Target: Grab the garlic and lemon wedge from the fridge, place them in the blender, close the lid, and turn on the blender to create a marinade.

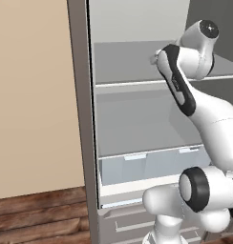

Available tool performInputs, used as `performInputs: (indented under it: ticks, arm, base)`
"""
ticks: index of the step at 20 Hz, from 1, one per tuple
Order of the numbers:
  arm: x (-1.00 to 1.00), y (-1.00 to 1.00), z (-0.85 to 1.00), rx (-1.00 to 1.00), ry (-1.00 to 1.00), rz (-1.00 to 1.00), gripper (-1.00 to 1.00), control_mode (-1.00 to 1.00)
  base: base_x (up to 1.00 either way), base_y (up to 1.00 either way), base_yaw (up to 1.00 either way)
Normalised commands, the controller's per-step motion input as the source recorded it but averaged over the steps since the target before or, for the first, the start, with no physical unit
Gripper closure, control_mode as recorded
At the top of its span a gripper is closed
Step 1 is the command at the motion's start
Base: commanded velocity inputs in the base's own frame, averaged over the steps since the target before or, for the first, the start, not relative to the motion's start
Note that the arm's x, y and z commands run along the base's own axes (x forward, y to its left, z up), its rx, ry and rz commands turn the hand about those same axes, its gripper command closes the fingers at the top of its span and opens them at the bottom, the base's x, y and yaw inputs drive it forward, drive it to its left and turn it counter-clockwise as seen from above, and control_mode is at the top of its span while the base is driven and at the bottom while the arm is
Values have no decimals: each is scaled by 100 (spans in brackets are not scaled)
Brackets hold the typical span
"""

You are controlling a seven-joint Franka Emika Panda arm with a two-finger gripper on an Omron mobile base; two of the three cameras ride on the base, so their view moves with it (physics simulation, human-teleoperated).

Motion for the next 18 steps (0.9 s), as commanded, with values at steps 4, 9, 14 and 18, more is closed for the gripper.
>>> performInputs:
  ticks: [4,9,14,18]
  arm:
    - [-100,15,4,9,0,-9,100,-100]
    - [-100,18,2,7,0,-7,100,-100]
    - [-100,10,0,2,2,-1,100,-100]
    - [-100,11,-3,0,6,0,100,-100]
  base:
    - [0,0,0]
    - [0,0,0]
    - [0,0,0]
    - [0,0,0]
